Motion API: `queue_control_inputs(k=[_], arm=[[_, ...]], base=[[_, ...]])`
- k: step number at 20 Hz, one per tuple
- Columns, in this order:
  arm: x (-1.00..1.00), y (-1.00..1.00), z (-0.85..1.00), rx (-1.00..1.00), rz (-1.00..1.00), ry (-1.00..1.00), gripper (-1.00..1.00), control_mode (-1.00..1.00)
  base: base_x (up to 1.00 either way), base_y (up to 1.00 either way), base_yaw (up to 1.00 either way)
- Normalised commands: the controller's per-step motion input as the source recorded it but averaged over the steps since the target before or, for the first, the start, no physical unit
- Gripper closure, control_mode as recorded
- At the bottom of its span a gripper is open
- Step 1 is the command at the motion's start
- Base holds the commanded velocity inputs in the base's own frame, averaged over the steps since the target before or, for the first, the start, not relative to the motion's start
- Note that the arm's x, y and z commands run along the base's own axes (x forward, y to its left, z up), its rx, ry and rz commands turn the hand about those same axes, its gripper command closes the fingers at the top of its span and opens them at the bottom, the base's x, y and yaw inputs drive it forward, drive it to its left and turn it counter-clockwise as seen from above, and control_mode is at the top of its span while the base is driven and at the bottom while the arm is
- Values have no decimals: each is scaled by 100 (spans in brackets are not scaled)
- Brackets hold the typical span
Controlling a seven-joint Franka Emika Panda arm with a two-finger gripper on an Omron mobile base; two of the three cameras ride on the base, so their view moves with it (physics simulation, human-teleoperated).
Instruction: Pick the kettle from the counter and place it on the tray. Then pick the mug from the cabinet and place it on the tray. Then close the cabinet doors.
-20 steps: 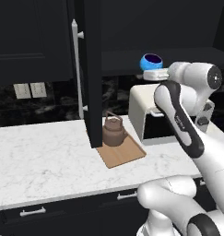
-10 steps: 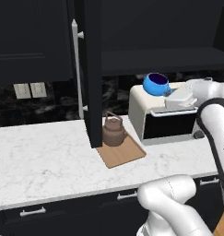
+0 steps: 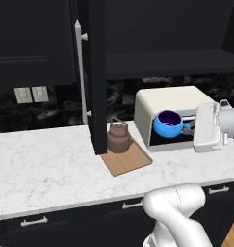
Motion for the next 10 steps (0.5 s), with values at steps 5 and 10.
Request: queue_control_inputs(k=[5, 10], arm=[[-52, 17, -66, -32, 13, 0, 100, -100], [-11, 4, -61, -23, 11, 3, 100, -100]], base=[[0, 0, 0], [0, 0, 0]])
